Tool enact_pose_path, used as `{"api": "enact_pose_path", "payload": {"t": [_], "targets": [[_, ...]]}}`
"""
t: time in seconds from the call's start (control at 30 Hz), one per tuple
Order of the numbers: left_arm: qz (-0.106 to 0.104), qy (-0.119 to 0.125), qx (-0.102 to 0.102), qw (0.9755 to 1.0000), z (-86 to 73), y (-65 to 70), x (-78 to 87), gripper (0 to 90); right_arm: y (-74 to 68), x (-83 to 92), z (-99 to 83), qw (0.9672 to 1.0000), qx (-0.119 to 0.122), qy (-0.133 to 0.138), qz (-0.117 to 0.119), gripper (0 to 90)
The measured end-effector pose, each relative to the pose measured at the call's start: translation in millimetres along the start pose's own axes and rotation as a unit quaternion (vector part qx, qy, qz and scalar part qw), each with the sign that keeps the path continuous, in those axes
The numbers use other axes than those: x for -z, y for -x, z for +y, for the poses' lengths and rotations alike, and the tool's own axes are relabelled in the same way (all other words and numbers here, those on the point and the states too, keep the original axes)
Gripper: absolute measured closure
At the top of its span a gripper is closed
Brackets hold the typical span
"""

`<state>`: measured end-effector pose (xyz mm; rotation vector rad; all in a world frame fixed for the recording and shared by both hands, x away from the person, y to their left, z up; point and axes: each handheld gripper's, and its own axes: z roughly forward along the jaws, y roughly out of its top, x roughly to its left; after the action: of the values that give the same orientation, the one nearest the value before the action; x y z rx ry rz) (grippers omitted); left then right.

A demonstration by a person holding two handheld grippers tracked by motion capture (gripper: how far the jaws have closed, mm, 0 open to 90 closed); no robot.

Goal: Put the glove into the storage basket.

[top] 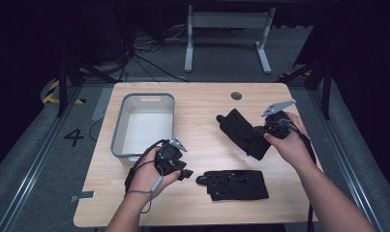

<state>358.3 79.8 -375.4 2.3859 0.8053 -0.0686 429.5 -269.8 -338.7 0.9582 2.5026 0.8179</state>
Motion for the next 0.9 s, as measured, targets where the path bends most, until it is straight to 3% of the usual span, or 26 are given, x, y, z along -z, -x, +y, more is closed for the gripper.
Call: {"api": "enact_pose_path", "payload": {"t": [0.5, 0.9], "targets": [[-0.003, 0.011, 0.001, 0.9999, 4.1, -3.5, 4.1, 58.4, -31.3, 25.7, -16.5, 0.999, 0.043, 0.007, 0.013, 86.6], [-0.001, 0.013, 0.005, 0.9999, 2.5, -4.8, 6.1, 58.5, -42.0, 23.1, -31.2, 0.9982, 0.058, -0.003, 0.011, 86.6]]}}
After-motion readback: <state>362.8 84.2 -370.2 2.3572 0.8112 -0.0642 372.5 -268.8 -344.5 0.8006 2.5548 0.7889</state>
